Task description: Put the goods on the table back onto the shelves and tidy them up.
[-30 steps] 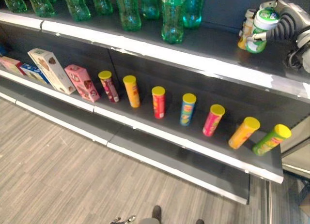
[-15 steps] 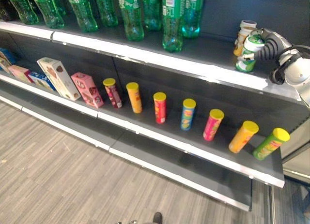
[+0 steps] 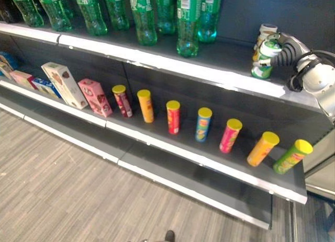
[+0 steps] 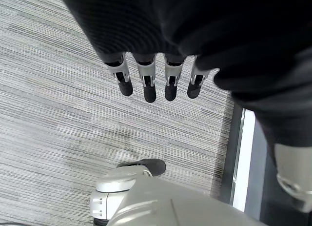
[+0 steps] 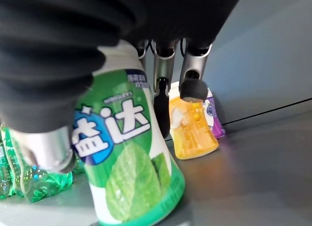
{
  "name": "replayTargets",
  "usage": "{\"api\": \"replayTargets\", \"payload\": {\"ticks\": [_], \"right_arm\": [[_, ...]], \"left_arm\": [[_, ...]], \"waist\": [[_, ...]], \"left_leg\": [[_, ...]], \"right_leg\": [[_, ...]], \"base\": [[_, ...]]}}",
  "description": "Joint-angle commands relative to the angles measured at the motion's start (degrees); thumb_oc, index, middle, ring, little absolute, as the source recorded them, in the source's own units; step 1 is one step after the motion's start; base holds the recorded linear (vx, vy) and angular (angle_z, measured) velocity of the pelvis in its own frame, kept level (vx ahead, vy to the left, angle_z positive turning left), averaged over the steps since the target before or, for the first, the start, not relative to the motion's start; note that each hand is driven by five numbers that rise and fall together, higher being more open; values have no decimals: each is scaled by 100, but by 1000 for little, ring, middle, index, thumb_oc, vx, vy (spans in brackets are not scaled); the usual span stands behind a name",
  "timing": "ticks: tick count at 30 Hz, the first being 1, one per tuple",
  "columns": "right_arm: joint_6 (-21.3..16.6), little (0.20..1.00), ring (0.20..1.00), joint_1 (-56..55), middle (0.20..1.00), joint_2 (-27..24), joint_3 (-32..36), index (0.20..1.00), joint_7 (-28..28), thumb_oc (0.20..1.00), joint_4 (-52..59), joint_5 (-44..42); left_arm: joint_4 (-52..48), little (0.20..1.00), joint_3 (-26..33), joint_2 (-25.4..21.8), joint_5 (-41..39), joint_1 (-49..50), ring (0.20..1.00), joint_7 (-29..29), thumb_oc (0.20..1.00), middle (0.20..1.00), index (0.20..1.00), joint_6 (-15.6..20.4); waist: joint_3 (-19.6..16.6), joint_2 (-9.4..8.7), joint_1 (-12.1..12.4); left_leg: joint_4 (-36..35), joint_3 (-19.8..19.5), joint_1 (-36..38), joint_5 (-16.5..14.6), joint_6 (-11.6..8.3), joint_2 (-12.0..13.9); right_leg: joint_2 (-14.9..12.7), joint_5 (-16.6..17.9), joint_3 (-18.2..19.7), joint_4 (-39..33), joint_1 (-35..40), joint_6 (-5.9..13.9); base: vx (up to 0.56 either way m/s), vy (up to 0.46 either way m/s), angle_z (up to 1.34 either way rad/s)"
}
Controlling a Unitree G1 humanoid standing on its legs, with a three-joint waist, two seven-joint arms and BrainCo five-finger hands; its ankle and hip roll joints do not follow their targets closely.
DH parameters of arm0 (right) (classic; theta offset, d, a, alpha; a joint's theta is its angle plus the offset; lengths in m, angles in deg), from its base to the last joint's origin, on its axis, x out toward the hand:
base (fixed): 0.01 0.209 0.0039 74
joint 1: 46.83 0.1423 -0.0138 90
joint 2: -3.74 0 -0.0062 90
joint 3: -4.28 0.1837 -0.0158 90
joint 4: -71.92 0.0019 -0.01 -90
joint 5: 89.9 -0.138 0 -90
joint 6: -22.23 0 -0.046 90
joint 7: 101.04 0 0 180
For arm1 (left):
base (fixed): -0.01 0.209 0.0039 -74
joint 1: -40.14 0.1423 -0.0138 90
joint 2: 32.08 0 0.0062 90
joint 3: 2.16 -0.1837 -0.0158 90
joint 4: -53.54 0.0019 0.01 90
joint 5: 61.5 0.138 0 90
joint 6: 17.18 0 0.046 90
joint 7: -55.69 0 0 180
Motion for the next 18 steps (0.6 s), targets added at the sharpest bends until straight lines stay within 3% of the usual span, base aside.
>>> {"api": "replayTargets", "payload": {"ticks": [1, 18], "right_arm": [[-23, 200, 200, 507, 200, 33, -373, 200, 69, 200, -164, 138], [41, 200, 200, 503, 200, 70, -454, 200, 18, 200, -297, 373]], "left_arm": [[193, 1000, -148, -203, -77, -312, 1000, -103, 1000, 1000, 1000, 54], [187, 1000, -119, -233, -72, -360, 1000, -106, 1000, 1000, 1000, 41]], "waist": [[41, -278, 248], [21, -307, 191]], "left_leg": [[411, 209, 107, -656, -565, 481], [399, 273, 180, -708, -543, 490]], "right_leg": [[-368, -402, -112, 459, -266, 191], [-393, -396, -54, 474, -273, 203]], "base": [[0, 0, 0], [0, 0, 0]]}}
